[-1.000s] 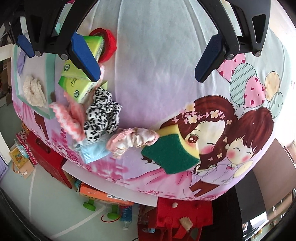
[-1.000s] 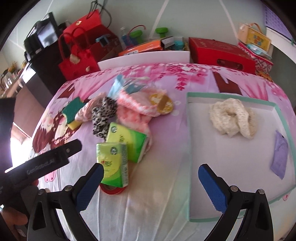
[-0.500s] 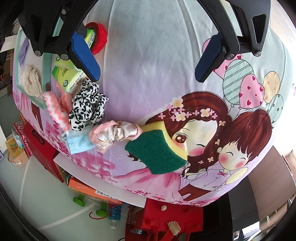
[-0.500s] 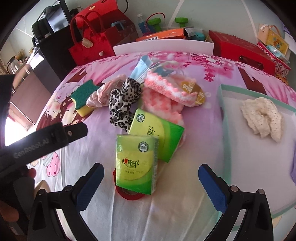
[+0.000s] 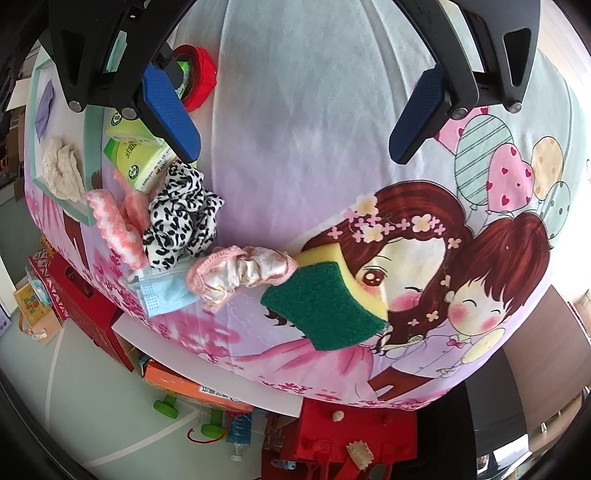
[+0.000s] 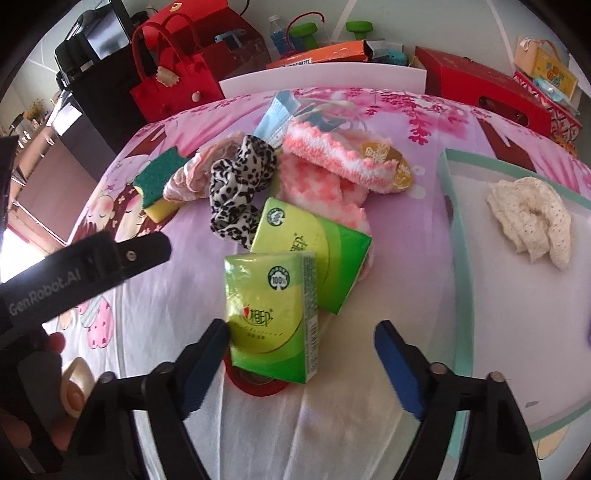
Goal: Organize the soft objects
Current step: 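Grasp the green tissue pack with the right tool, then grasp the leopard scrunchie with the left tool while the right lifts the tissue pack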
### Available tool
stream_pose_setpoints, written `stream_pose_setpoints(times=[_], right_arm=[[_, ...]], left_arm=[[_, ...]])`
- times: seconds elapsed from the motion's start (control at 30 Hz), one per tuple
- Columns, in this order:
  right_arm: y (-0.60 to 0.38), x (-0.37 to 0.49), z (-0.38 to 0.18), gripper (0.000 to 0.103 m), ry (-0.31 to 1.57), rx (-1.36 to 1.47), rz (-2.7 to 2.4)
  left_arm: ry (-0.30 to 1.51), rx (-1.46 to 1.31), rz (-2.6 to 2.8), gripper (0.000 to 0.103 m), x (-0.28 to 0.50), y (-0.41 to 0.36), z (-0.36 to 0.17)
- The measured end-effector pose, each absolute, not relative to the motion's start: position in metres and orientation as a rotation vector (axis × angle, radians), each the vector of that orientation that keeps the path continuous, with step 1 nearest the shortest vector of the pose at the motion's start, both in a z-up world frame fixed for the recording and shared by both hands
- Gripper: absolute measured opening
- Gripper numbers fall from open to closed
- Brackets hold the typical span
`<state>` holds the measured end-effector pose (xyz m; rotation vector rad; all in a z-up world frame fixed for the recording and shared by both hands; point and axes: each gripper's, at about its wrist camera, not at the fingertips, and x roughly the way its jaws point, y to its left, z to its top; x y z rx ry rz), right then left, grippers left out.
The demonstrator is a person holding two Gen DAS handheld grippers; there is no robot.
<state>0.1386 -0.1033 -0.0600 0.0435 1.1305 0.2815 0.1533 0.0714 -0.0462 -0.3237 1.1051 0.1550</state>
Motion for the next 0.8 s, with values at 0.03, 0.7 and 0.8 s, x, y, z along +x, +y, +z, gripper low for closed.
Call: stream_pose_setpoints(times=[0.03, 0.7, 0.8], right_arm=[[-0.102, 0.138, -0.06, 0.075, 1.13, 0.046, 0.286], [-0.116, 0.138, -0.052, 0.049, 1.112, 0.162, 0.307], [-0.124, 0.138, -0.048, 0.049, 1.101, 0.181, 0.291]], left_arm=[[1.108, -0.324, 0.151, 0.102, 0.154, 0.071, -0.047], [1.083, -0.338, 0.116, 0.102, 0.156, 0.065, -0.044], [1.037, -0.322, 0.107, 0.102, 0.158, 0.058, -0.038]])
